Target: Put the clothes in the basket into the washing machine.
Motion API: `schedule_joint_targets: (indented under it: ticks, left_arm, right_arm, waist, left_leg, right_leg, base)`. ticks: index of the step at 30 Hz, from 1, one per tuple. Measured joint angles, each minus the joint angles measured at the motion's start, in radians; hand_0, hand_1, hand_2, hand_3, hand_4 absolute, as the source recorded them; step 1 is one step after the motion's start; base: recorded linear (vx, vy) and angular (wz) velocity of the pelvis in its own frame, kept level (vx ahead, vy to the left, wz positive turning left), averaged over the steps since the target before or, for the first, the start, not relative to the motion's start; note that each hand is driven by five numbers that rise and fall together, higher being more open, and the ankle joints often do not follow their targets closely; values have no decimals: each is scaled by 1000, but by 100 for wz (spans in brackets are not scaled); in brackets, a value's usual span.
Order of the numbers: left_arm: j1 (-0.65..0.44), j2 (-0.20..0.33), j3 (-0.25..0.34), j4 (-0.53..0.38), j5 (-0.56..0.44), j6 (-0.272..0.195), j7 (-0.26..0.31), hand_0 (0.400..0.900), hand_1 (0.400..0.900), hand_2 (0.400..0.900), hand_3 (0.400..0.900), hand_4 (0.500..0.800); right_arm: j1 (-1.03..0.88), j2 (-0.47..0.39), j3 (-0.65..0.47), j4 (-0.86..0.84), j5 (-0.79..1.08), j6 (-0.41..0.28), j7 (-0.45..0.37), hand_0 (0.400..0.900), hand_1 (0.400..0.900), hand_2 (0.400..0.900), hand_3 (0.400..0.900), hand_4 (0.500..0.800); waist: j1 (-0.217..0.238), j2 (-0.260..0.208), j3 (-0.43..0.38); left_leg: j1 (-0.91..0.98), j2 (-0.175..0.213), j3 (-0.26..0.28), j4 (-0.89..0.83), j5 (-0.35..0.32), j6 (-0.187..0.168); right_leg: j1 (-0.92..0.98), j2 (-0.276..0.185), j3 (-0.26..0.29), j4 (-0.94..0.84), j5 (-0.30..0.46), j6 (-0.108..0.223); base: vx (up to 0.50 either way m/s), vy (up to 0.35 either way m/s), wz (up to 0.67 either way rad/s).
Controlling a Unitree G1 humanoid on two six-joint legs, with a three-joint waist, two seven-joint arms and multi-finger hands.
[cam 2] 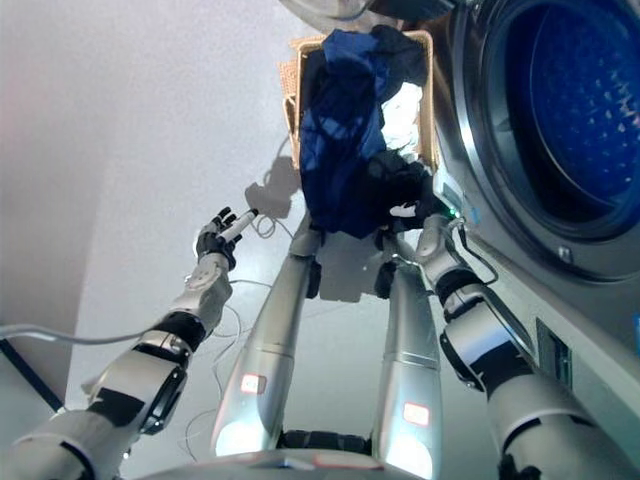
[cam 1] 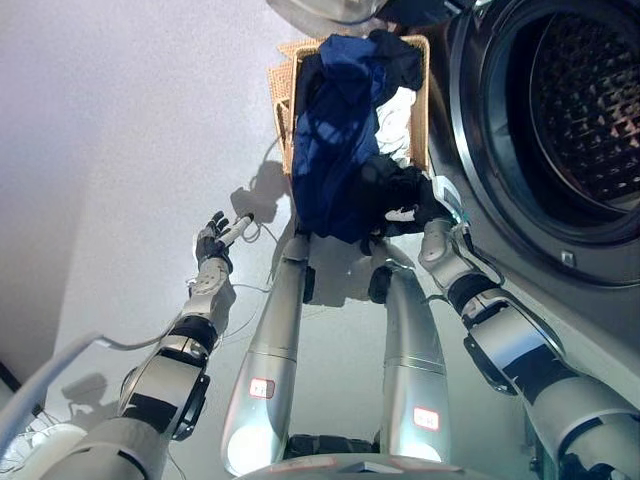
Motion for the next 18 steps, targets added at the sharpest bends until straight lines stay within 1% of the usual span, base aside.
schedule_joint_targets:
  ticks: [3, 5, 6, 7, 10, 14, 16, 18]
  left_arm:
    - [8, -5, -12, -17, -1, 0, 0, 900, 900, 900, 900, 800]
    - [13, -8, -12, -20, -3, 0, -4, 900, 900, 900, 900, 800]
    - [15, -8, -10, -20, -5, 0, -5, 900, 900, 900, 900, 800]
    - [16, -6, -10, -19, -14, 1, -6, 900, 900, 900, 900, 800]
    - [20, -12, -10, -16, -32, 1, -21, 900, 900, 900, 900, 800]
    - [20, -18, -10, -9, -33, 2, -34, 900, 900, 900, 900, 800]
    - [19, -20, -10, -8, -34, 2, -37, 900, 900, 900, 900, 800]
    - [19, -20, -10, -6, -34, 2, -37, 900, 900, 900, 900, 800]
  right_arm:
    - [-10, -2, 0, 0, -14, 6, -1, 900, 900, 900, 900, 800]
    - [-16, -11, 5, 0, -15, 9, 5, 763, 763, 763, 763, 718]
    - [-21, -16, 7, -1, -17, 9, 8, 549, 549, 549, 549, 589]
    - [-27, -21, 8, -4, -20, 8, 11, 400, 400, 400, 400, 500]
    - [-44, -45, 24, -3, -40, 6, 30, 400, 400, 400, 400, 500]
    - [-71, -81, 35, 3, -55, 15, 89, 400, 400, 400, 400, 500]
    - [-71, -79, 37, 15, -55, 16, 114, 400, 400, 400, 400, 500]
    - [-66, -72, 39, 18, -55, 18, 119, 400, 400, 400, 400, 500]
  waist:
    - [2, 1, 0]
    - [4, 0, 0]
    - [5, 0, 0]
    - [5, 0, 0]
    - [7, 0, 0]
    - [14, 0, 0]
    - [17, 1, 0]
    - [20, 2, -1]
  left_leg:
    - [-26, 0, 8, 27, 0, 0]
    - [-35, 0, 19, 36, 0, 0]
    - [-43, 0, 23, 44, 0, 0]
    - [-51, 2, 23, 49, 0, 0]
    - [-59, 2, 28, 56, 0, 0]
    - [-59, 4, 27, 57, 2, -4]
    - [-59, 4, 28, 59, 3, -4]
    - [-59, 5, 29, 62, 3, -5]
  right_leg:
    - [-27, -4, 6, 28, 0, 0]
    - [-45, -4, 20, 50, 0, 0]
    - [-55, -5, 24, 60, -2, 1]
    - [-62, -4, 23, 62, -2, 1]
    - [-79, -5, 29, 78, -2, 1]
    - [-84, -4, 27, 86, -2, 1]
    - [-85, -4, 27, 91, -2, 0]
    - [-85, -4, 27, 95, -6, -5]
  base:
    - [-32, -6, -2]
    - [-19, -8, -1]
    - [0, 0, 0]
    - [0, 0, 0]
    - [0, 0, 0]
    - [-9, 1, -2]
    - [0, 0, 0]
    - [0, 0, 0]
